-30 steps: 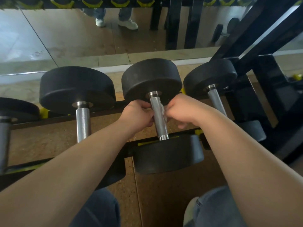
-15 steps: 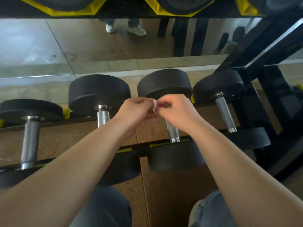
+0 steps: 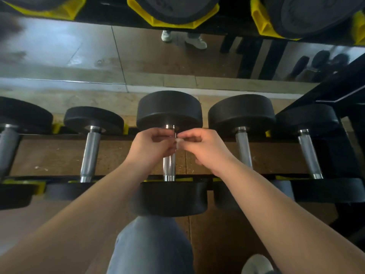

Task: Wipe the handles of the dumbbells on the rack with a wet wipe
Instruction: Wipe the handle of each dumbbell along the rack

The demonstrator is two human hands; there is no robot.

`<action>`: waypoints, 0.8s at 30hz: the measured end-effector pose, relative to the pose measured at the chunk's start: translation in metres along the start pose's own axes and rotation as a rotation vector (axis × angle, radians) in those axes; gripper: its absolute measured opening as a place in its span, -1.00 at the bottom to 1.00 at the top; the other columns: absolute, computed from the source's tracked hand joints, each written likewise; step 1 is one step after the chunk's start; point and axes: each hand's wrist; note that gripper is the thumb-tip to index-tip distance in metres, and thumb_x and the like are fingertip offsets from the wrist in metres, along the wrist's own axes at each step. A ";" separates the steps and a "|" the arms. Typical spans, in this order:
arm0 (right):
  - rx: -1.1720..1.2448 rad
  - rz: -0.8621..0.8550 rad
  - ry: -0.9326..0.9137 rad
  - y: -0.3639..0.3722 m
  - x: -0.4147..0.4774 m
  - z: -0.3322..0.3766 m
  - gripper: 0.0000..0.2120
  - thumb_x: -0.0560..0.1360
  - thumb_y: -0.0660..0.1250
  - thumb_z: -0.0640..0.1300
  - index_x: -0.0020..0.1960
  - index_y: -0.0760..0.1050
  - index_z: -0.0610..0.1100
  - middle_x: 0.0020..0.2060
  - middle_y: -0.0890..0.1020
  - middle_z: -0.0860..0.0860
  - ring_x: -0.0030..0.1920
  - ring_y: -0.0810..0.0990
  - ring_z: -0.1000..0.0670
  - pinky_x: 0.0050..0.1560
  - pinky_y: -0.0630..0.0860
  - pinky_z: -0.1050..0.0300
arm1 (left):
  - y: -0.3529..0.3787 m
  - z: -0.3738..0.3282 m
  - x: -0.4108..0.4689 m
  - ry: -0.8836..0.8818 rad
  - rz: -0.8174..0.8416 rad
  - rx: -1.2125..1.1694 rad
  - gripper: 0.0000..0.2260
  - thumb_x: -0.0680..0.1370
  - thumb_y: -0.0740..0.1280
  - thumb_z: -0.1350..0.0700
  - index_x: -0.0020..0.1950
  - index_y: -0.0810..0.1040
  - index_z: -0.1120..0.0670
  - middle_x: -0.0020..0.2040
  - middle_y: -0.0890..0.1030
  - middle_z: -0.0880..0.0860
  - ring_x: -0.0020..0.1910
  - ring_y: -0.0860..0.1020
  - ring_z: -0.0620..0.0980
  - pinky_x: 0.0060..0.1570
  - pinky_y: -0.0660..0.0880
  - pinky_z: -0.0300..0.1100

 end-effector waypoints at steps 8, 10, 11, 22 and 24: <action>-0.446 -0.082 -0.175 0.028 0.017 -0.005 -0.78 0.60 0.39 -0.06 0.23 0.65 0.02 0.11 0.68 0.15 0.02 0.53 0.31 0.01 0.37 0.44 | -0.008 0.014 0.006 -0.115 -0.040 0.222 -0.60 0.55 0.45 0.13 0.38 0.52 -0.04 0.15 0.64 -0.03 0.09 0.64 -0.02 0.14 0.63 0.04; -0.571 0.094 -0.189 0.027 0.008 -0.006 -0.84 0.58 0.43 -0.05 0.15 0.69 0.04 -0.05 0.64 0.22 -0.10 0.53 0.33 -0.05 0.40 0.38 | -0.007 0.011 0.006 -0.196 0.031 0.221 -0.57 0.55 0.44 0.16 0.38 0.48 -0.09 0.15 0.65 0.03 0.04 0.67 0.02 0.04 0.66 0.02; -0.635 0.205 -0.186 0.026 0.002 -0.005 -0.85 0.56 0.45 -0.04 0.11 0.70 0.05 -0.13 0.60 0.25 -0.14 0.52 0.33 -0.07 0.41 0.36 | -0.007 0.009 0.006 -0.243 0.056 0.225 -0.55 0.55 0.43 0.19 0.38 0.45 -0.13 0.14 0.64 0.05 0.01 0.68 0.05 0.00 0.67 0.04; -0.809 0.220 -0.435 0.025 0.013 0.001 -0.81 0.61 0.35 -0.06 0.16 0.69 0.01 0.04 0.65 0.04 0.01 0.59 0.09 0.11 0.57 0.06 | -0.007 0.007 0.005 -0.372 0.044 0.039 -0.57 0.64 0.22 0.34 0.32 0.50 -0.16 0.10 0.67 0.11 -0.01 0.71 0.12 -0.03 0.69 0.11; -0.835 0.360 -0.458 0.025 0.006 -0.002 -0.83 0.59 0.38 -0.06 0.12 0.70 0.03 0.03 0.67 0.06 -0.01 0.58 0.12 0.11 0.57 0.08 | -0.006 0.008 0.007 -0.358 0.019 0.058 -0.55 0.62 0.20 0.36 0.29 0.52 -0.16 0.12 0.68 0.11 -0.02 0.72 0.11 -0.11 0.70 0.07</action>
Point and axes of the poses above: each hand's wrist, its own x-axis towards the middle knuckle, its own y-axis out of the palm, z = x × y
